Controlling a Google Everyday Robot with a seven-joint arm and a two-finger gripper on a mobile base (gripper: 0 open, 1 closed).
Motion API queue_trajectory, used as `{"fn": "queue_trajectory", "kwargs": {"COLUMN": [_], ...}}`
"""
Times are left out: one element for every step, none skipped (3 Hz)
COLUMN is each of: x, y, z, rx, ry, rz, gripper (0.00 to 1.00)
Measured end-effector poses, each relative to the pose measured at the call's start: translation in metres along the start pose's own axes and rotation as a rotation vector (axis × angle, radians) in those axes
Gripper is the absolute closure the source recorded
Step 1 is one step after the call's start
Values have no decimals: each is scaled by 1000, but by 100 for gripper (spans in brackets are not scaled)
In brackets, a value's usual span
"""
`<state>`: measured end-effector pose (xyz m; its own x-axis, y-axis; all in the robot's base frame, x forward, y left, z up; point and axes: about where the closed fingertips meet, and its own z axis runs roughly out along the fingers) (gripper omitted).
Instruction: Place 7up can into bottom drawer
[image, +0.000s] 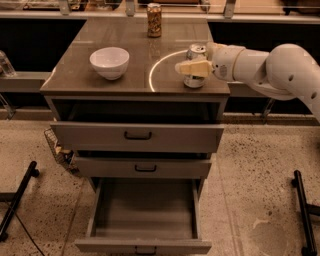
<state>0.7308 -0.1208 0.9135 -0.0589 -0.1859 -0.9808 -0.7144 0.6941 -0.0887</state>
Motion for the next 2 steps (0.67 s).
{"fn": "queue_trajectory", "kwargs": {"x": [0, -6], "y": [-1, -5], "z": [3, 3], "rx": [-7, -26], "ry": [-13, -7], "rz": [6, 17], "gripper": [41, 64]}}
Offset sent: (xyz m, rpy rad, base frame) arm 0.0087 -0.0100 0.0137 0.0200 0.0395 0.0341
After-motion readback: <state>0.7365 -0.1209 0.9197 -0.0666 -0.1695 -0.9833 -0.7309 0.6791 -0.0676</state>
